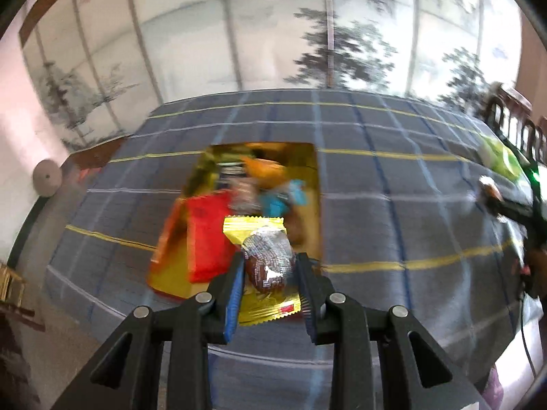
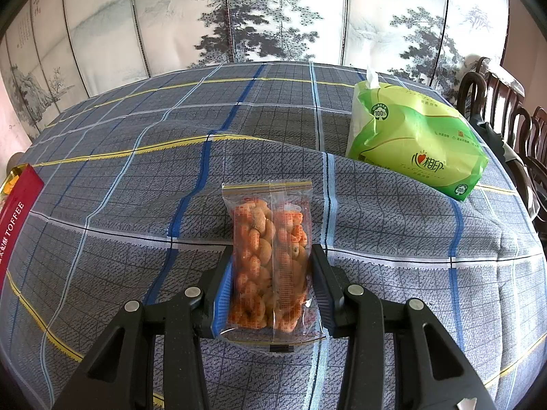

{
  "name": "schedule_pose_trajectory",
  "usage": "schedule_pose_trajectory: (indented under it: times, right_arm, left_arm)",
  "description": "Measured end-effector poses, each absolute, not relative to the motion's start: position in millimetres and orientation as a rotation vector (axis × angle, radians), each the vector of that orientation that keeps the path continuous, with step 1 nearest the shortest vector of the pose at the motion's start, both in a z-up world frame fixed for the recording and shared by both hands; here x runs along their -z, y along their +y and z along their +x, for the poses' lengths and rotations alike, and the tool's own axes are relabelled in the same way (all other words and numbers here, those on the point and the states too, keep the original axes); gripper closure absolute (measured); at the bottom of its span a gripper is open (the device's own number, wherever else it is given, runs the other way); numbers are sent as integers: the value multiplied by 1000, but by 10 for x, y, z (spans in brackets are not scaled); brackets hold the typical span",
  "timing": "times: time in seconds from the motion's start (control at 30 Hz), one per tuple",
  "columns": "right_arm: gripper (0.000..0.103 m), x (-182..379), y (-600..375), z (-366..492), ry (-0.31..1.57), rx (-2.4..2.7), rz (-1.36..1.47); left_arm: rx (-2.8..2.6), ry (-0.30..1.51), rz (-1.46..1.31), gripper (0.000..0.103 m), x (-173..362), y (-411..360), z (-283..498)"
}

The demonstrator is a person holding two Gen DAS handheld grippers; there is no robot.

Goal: Organize snacks
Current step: 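Carry the yellow-wrapped snack into the gold tin and open the left tool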

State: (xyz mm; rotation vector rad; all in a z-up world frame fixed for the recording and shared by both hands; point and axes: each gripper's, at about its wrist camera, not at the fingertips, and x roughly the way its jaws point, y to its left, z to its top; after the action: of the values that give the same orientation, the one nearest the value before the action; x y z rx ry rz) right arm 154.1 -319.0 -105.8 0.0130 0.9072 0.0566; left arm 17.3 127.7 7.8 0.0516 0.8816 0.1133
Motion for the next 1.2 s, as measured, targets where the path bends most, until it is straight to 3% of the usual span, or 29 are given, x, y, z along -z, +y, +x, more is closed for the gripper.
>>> schedule_pose_trajectory:
  times: [0.43,1.2]
  right_arm:
    - [63,1057,-3186,1541,907,-56,12]
    - [62,1057,-3185,1542,908,-57,12]
  left_arm:
    - [-234,908,23,73,-57,2036,502]
    - [37,1058,-36,73,168,1436,1981]
